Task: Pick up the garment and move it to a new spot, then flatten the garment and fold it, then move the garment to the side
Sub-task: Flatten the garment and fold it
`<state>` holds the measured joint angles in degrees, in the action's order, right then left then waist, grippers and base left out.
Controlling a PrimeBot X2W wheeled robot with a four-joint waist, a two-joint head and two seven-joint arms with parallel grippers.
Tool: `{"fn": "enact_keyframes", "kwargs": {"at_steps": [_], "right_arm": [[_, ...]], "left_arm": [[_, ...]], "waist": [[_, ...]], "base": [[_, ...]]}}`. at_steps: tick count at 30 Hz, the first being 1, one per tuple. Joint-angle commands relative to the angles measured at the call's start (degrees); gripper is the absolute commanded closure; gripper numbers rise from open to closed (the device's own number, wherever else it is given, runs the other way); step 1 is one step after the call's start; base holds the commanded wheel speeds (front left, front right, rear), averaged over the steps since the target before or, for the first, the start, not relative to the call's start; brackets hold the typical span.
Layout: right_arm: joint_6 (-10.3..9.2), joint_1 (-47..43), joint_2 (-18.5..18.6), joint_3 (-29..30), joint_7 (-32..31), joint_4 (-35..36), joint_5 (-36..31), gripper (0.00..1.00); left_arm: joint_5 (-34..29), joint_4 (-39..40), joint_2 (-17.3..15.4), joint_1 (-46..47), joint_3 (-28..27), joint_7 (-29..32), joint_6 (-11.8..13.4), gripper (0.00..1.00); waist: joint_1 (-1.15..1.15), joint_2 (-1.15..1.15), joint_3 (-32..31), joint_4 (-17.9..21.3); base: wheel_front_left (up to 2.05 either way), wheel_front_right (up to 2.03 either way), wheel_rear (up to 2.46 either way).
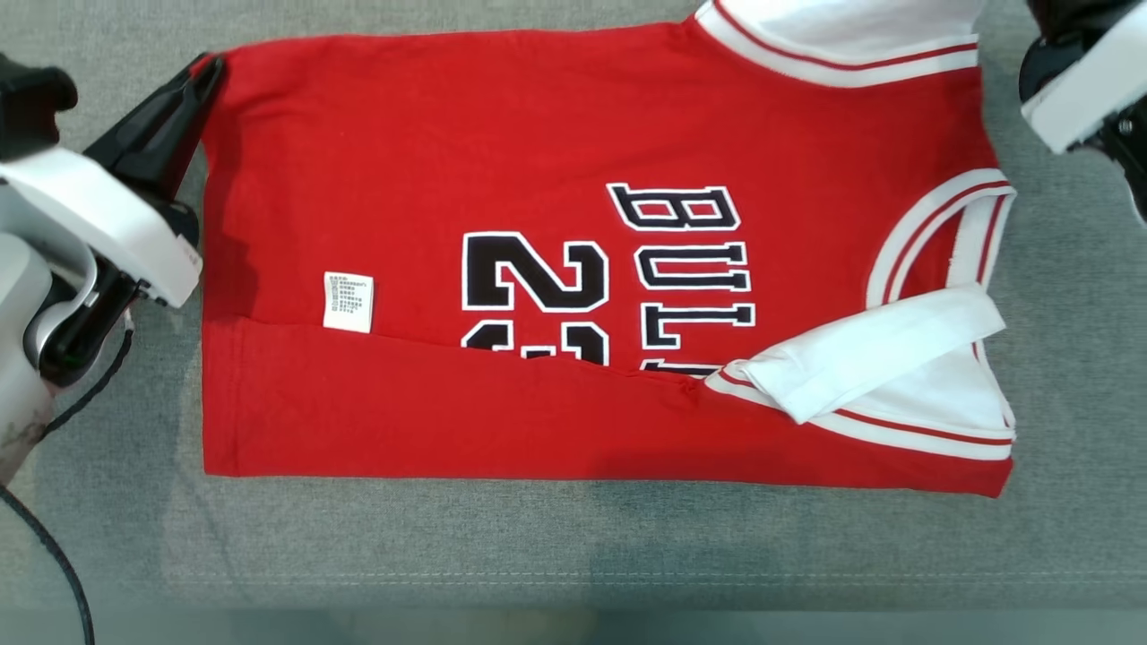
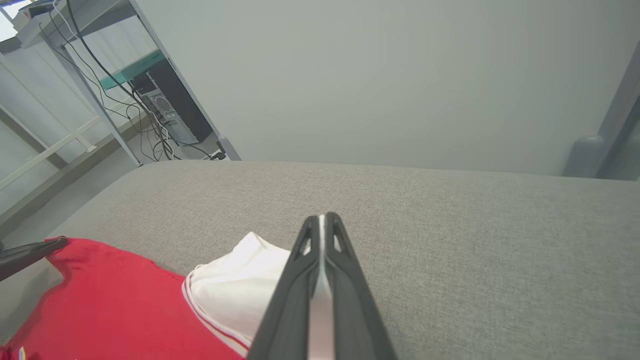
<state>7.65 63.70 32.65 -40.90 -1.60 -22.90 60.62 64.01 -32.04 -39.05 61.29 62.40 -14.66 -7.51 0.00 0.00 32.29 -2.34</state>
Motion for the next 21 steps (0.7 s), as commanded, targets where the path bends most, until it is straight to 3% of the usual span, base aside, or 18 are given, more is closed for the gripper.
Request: {"fn": "enact_keyframes", "kwargs": {"at_steps": [1,10,21], "right_arm": [[-0.16,-3.2,1.5,0.1,0.6,2.4,1.0,1.00],[-0.16,-10.3,5.2,-0.7,0.6,7.6,4.8,1.00],[-0.16,-19.6,6.3,-2.8,-0.2,11.0,8.2,1.00]], "left_arm": [[0.8,0.3,-3.3,-0.5,-2.3,-0.3,0.0,1.00],[2.6,0.4,-5.8,-4.0,-0.3,-0.3,0.0,1.00],[5.3,3.7,-11.1,-7.8,8.2,-0.2,0.0,1.00]], "waist": [[0.00,0.00,-1.2,0.7],[0.00,0.00,-4.5,2.2],[0.00,0.00,-8.7,4.0]], "base": [[0.00,0.00,0.00],[0.00,0.00,0.00],[0.00,0.00,0.00]]}}
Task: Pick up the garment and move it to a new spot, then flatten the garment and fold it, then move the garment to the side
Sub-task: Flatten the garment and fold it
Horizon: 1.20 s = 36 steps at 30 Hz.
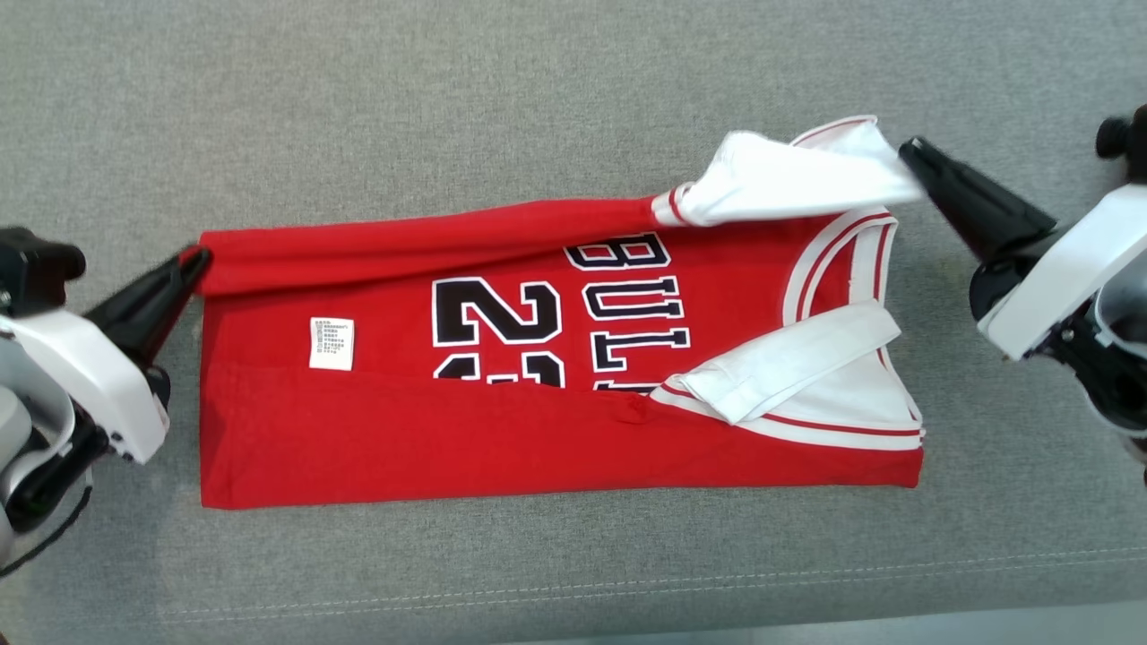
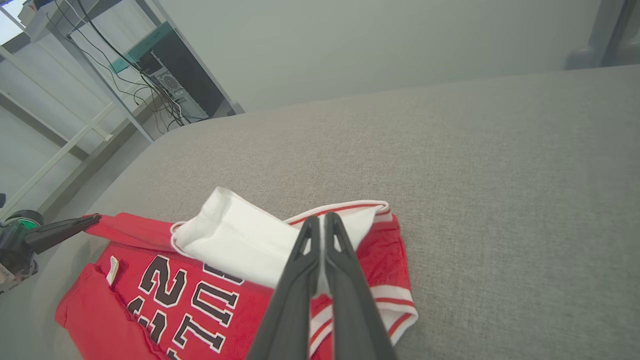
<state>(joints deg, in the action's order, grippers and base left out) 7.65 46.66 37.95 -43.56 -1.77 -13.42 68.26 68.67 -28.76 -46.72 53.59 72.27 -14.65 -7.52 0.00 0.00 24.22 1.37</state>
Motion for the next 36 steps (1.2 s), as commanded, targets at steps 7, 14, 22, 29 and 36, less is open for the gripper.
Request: {"fn": "enact_keyframes", "kwargs": {"at_steps": [7,14,22,29,36], "right_arm": [[-0.16,-7.5,1.3,-1.4,-1.4,2.9,3.0,1.00],[-0.16,-11.5,2.2,-1.7,-1.8,4.1,4.2,1.00],[-0.16,-15.3,1.8,-2.5,-2.1,3.5,4.0,1.00],[-0.16,-17.0,1.3,-2.7,-2.8,2.4,4.1,1.00],[-0.16,-17.6,0.9,-0.2,-1.7,1.2,4.9,0.00]], "left_arm": [[0.6,1.1,-4.0,-2.5,0.5,0.4,0.0,1.00],[-0.6,1.8,-3.7,-5.1,1.0,0.9,0.0,1.00],[-0.7,2.0,-2.7,-8.0,1.1,1.1,0.0,1.00],[-0.4,0.5,-1.5,-9.3,1.1,0.9,0.0,0.90],[-0.3,-3.9,1.4,-9.0,0.9,-0.2,0.0,0.00]], "waist": [[0.00,0.00,-2.7,0.9],[0.00,0.00,-4.0,1.3],[0.00,0.00,-4.9,1.1],[0.00,0.00,-5.3,0.6],[0.00,0.00,-6.5,0.1]], "base": [[0.00,0.00,0.00],[0.00,0.00,0.00],[0.00,0.00,0.00],[0.00,0.00,0.00],[0.00,0.00,0.00]]}}
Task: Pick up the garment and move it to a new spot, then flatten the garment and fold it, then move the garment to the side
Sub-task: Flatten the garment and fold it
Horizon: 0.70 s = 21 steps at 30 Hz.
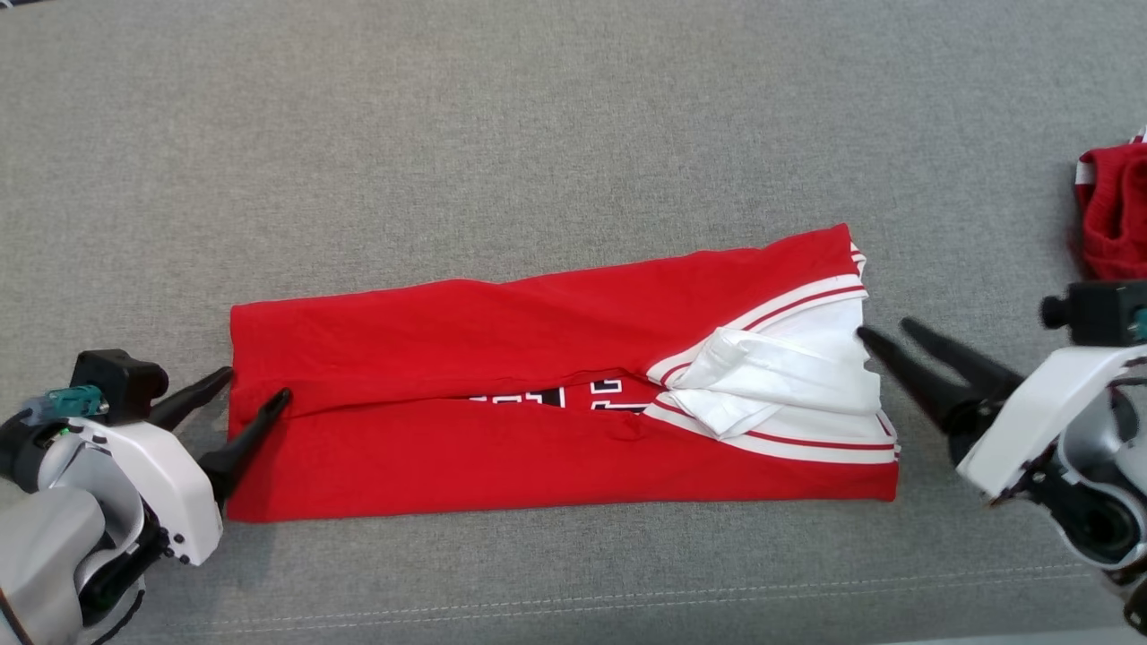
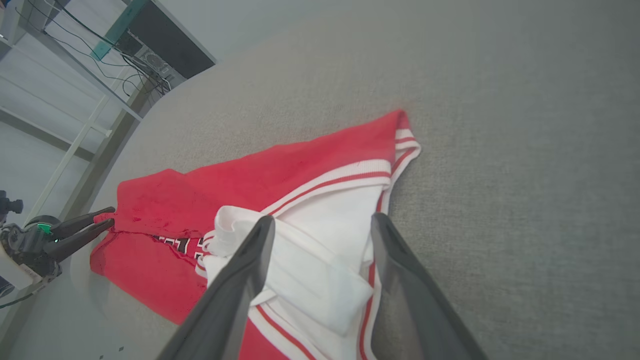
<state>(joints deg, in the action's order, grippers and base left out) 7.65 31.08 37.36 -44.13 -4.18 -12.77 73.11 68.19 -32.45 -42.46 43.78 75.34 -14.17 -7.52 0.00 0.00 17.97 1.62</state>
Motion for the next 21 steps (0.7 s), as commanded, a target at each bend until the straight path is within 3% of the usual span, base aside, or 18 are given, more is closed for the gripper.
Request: {"fn": "enact_keyframes", "kwargs": {"at_steps": [1,5,10,21], "right_arm": [[-0.16,-2.0,1.7,1.2,1.7,0.3,-0.4,0.00],[-0.16,-2.4,1.8,5.3,7.7,-2.9,-3.1,0.00],[-0.16,-2.5,-0.8,8.2,13.9,-7.5,-8.7,0.00],[-0.16,-3.8,-8.5,12.6,18.5,-18.2,-18.5,0.00]], "left_arm": [[0.1,-0.7,-2.7,0.8,-2.5,-0.7,0.0,0.00],[-1.7,-1.6,-1.4,0.0,-8.6,-0.8,0.0,0.00],[-7.6,-2.3,1.5,-3.4,-18.2,-0.8,0.2,0.00],[-20.7,0.3,8.5,-12.1,-38.0,-0.8,1.3,0.00]], "waist": [[0.00,0.00,-0.6,-0.2],[0.00,0.00,-2.1,-1.0],[0.00,0.00,-3.9,-2.2],[0.00,0.00,-7.3,-4.7]], "base": [[0.00,0.00,0.00],[0.00,0.00,0.00],[0.00,0.00,0.00],[0.00,0.00,0.00]]}}
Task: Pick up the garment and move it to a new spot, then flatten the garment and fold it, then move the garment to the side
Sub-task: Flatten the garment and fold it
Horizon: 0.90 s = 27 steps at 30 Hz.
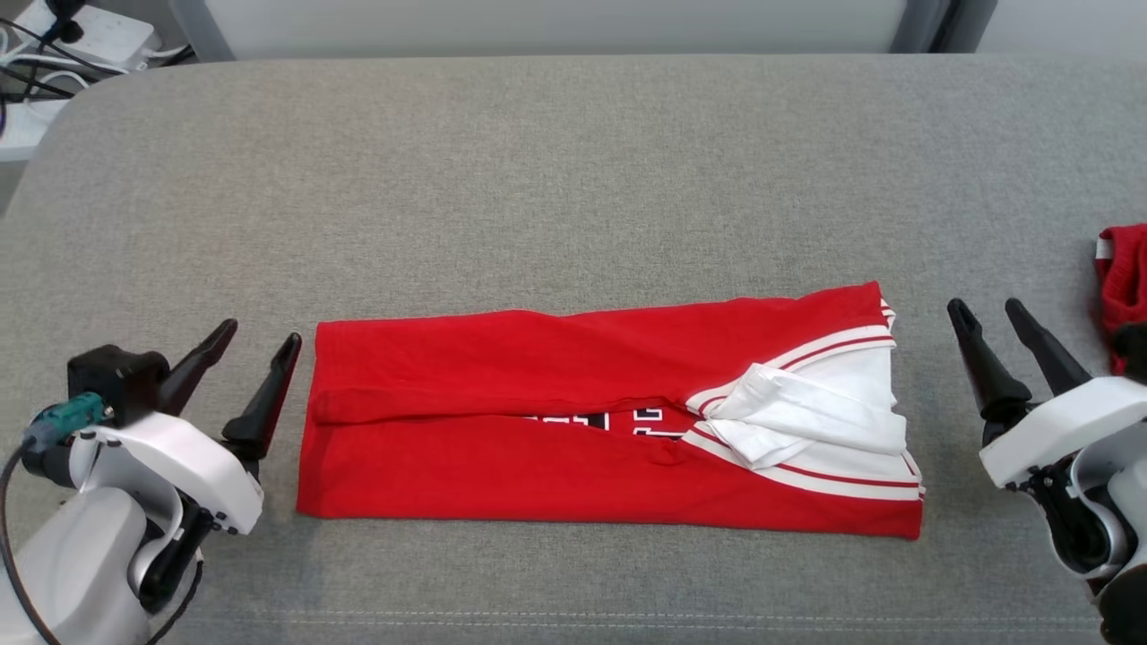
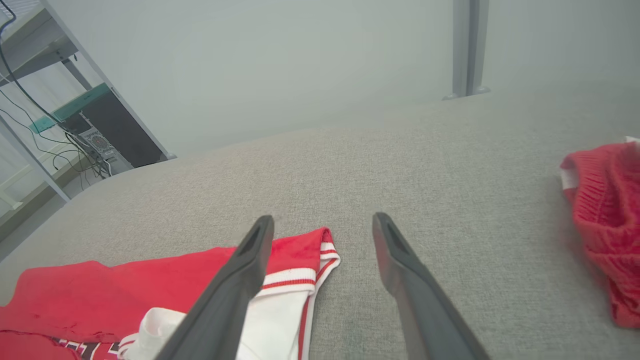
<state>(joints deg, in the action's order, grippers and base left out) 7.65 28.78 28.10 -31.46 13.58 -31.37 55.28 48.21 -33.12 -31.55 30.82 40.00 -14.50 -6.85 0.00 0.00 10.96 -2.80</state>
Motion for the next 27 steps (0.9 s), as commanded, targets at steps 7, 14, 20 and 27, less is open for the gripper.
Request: {"fn": "enact_keyframes", "kwargs": {"at_steps": [7,14,20,27], "right_arm": [[-0.16,-3.5,-4.2,3.6,1.4,-5.0,-7.5,0.00],[-0.16,-5.4,-7.8,6.4,1.4,-7.9,-10.4,0.00],[-0.16,-6.3,-9.8,6.9,1.4,-11.4,-11.0,0.00],[-0.16,-6.1,-11.3,7.4,1.4,-14.0,-9.7,0.00]], "left_arm": [[-9.1,6.5,2.2,-6.0,-14.1,-0.5,2.4,0.00],[-14.7,9.7,6.0,-10.9,-20.1,-0.5,2.5,0.00],[-19.2,12.1,8.8,-14.3,-24.9,-0.5,2.3,0.00],[-22.0,14.1,12.1,-17.9,-29.5,-0.5,1.6,0.00]], "waist": [[0.00,0.00,-1.5,-2.1],[0.00,0.00,-2.1,-3.4],[0.00,0.00,-2.5,-4.5],[0.00,0.00,-2.2,-5.3]], "base": [[0.00,0.00,0.00],[0.00,0.00,0.00],[0.00,0.00,0.00],[0.00,0.00,0.00]]}}
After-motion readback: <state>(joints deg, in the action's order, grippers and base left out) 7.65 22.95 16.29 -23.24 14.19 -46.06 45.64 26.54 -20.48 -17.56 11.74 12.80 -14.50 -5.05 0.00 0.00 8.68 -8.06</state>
